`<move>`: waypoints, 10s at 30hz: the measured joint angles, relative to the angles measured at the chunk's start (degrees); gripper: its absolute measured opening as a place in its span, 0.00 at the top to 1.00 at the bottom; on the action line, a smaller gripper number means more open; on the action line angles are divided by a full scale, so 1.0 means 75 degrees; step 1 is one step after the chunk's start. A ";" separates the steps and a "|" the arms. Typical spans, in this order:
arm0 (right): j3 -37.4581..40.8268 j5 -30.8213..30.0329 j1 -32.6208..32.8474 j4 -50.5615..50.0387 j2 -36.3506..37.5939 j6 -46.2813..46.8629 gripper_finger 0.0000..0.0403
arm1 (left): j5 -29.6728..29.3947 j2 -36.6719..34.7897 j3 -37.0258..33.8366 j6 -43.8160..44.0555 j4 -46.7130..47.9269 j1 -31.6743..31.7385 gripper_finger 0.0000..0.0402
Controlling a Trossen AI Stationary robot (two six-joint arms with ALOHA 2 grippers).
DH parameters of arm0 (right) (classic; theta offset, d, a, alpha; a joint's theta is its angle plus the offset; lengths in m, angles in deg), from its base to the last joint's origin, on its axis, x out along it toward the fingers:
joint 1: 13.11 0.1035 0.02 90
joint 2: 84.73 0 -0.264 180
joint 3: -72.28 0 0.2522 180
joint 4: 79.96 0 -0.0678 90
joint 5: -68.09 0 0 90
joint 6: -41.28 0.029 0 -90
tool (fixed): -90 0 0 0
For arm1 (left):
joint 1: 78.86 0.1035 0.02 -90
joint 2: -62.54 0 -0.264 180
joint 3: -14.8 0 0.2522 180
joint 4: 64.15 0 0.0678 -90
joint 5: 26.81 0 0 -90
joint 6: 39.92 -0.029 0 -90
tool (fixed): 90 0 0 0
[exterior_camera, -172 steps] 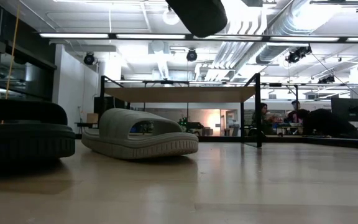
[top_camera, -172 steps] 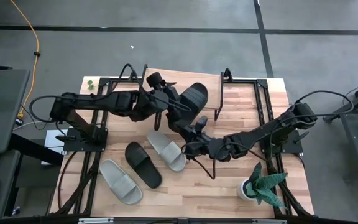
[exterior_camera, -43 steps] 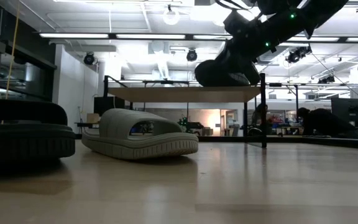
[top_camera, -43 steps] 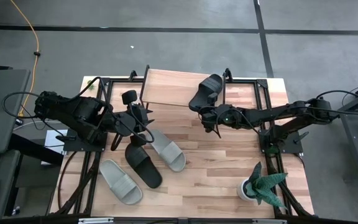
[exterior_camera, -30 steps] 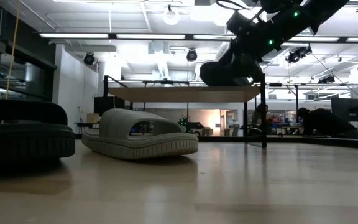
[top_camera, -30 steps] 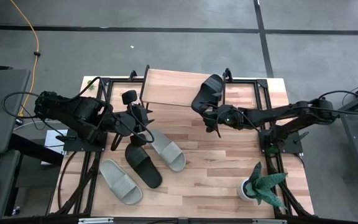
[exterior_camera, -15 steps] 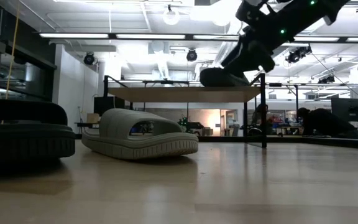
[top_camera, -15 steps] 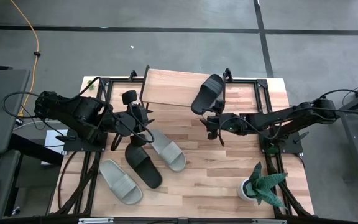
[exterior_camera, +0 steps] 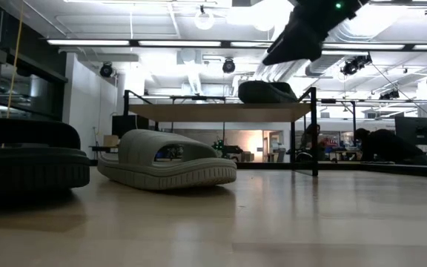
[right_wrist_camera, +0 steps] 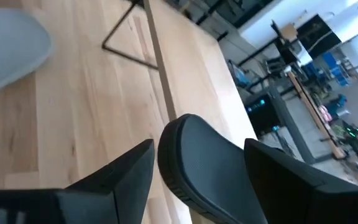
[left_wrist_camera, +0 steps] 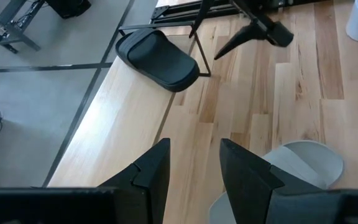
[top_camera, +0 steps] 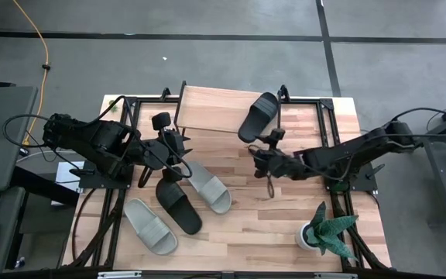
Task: Pick and place slides into the shelf
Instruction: Put the right black slipper on the shelf
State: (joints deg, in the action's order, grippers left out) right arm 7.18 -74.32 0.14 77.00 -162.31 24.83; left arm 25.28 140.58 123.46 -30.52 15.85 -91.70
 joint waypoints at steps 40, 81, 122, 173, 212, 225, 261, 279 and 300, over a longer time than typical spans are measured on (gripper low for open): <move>-0.2031 -0.1398 -0.0196 -0.2714 -0.2730 0.2055 0.47 | -0.0032 0.0000 0.0000 0.0189 0.0317 -0.0001 0.69; -0.2522 -0.1059 -0.0163 -0.5694 -0.2722 0.4214 0.99 | -0.0029 0.0000 0.0000 0.0326 0.0329 0.0000 0.68; -0.2803 -0.0332 0.0007 -0.9946 -0.2722 0.8543 0.99 | -0.0022 0.0000 0.0000 0.0391 0.0335 -0.0002 0.68; -0.0621 -0.0636 0.1128 -0.7112 -0.1069 0.7964 0.35 | 0.0165 -0.0151 0.0003 -0.0122 0.0616 0.0009 0.68; -0.0539 -0.1383 0.0214 -0.5645 -0.0629 0.4728 0.42 | 0.0319 -0.1026 0.0006 -0.0420 0.0311 0.0009 0.69; -0.0536 -0.1071 0.0156 -0.5694 -0.0676 0.4751 0.54 | 0.0344 -0.1026 0.0006 -0.0392 0.0314 0.0009 0.68; -0.0536 -0.0743 -0.0299 -0.6350 -0.0673 0.4935 0.98 | 0.0446 -0.1026 0.0006 -0.0219 0.0346 0.0006 0.68; -0.0533 -0.0796 -0.0296 -0.5175 -0.0673 0.3196 0.99 | 0.0458 -0.1023 0.0003 -0.0210 0.0375 0.0009 0.69; -0.0533 -0.0750 0.0248 -0.6854 0.0417 0.3206 0.99 | 0.0578 -0.1023 0.0000 -0.0179 0.0466 0.0009 0.68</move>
State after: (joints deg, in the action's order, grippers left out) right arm 3.19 -79.94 2.00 25.59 -159.19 48.87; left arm 29.62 132.90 123.46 -31.86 19.35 -91.64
